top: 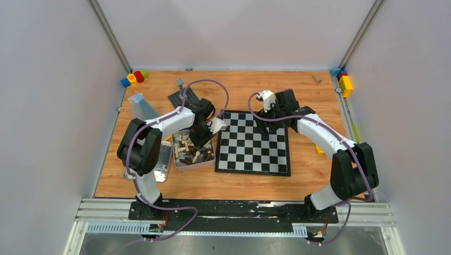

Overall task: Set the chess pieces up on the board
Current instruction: Pick up the chess piece from the storage box.

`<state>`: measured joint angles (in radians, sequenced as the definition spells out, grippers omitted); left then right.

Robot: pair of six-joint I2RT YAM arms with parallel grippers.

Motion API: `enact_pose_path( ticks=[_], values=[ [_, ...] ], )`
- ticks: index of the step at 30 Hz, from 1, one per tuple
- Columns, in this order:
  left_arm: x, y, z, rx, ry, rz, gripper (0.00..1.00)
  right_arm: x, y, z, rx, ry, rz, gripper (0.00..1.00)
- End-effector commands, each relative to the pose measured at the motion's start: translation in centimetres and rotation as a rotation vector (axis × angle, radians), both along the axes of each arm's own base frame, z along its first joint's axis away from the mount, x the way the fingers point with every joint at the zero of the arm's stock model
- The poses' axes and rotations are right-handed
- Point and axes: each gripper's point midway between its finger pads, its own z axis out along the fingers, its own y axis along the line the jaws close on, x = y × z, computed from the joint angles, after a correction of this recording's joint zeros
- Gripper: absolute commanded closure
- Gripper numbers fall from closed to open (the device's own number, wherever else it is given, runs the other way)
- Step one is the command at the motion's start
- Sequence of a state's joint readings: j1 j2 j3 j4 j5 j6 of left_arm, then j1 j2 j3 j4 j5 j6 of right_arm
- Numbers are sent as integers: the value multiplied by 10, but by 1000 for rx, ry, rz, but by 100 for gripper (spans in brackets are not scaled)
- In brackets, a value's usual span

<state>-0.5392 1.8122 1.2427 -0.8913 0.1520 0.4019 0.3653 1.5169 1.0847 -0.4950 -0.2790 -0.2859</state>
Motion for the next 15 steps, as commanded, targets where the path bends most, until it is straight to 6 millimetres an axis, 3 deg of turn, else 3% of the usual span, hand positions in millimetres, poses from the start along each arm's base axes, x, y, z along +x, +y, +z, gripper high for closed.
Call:
enact_pose_path(
  ticks=[1,8,15],
  values=[
    [6,-8,21,-37,-36,4,86,6,4,15,30,-58,9,23],
    [17,-8,55,-41,-102,-40,94,8,2,16,22,-66,5,23],
    [18,-8,71,-49,-112,-66,98,8,1,16,22,-70,1,23]
  ],
)
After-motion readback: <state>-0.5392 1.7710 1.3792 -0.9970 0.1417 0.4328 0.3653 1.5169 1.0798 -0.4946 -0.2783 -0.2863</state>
